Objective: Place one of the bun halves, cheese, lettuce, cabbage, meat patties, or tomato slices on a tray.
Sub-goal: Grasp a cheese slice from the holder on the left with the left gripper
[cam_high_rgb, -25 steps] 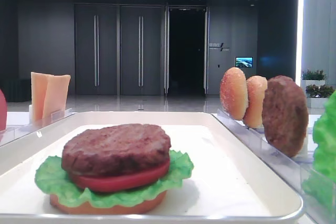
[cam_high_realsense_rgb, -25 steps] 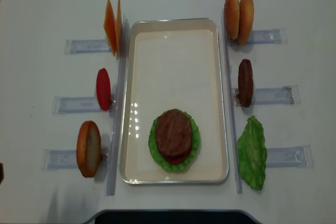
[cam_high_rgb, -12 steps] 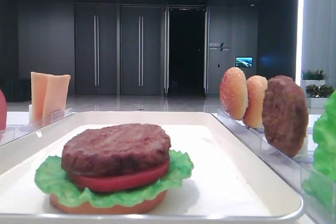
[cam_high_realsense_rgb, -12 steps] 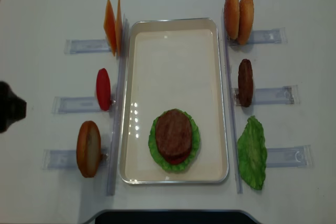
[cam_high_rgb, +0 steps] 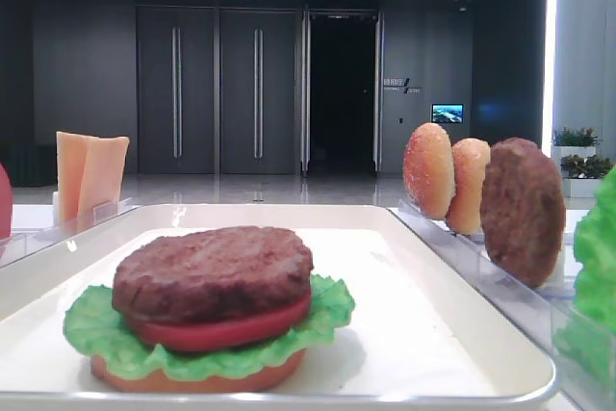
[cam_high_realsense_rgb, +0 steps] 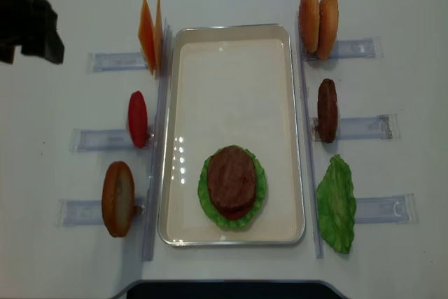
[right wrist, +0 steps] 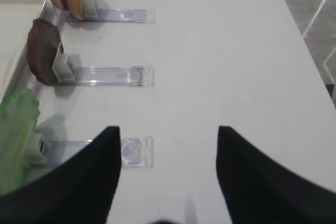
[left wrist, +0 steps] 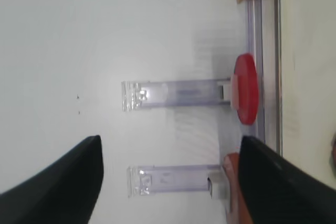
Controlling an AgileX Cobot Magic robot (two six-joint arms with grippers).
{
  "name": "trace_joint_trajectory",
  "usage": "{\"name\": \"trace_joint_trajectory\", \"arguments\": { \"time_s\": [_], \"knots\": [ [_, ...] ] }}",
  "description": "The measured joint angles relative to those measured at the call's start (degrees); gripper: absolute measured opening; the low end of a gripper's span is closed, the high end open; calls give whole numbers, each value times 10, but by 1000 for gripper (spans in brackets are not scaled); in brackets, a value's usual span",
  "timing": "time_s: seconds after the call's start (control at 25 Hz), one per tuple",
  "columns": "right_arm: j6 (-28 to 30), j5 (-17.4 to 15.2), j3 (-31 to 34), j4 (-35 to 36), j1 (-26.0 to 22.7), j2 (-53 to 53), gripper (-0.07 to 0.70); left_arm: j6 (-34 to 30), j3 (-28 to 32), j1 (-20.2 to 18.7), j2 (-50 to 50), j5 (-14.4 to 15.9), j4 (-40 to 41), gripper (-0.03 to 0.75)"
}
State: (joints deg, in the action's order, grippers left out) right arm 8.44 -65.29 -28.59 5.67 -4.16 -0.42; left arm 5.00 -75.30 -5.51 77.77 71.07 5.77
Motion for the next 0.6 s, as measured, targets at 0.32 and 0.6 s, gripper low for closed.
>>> {"name": "trace_joint_trajectory", "arguments": {
  "time_s": [0.32, 0.6],
  "knots": [
    [0, 0, 0, 0, 0, 0, 415, 0, -163, 0, 162, 0, 0, 588],
    [0, 0, 0, 0, 0, 0, 415, 0, -305, 0, 300, 0, -14, 589]
  ]
}}
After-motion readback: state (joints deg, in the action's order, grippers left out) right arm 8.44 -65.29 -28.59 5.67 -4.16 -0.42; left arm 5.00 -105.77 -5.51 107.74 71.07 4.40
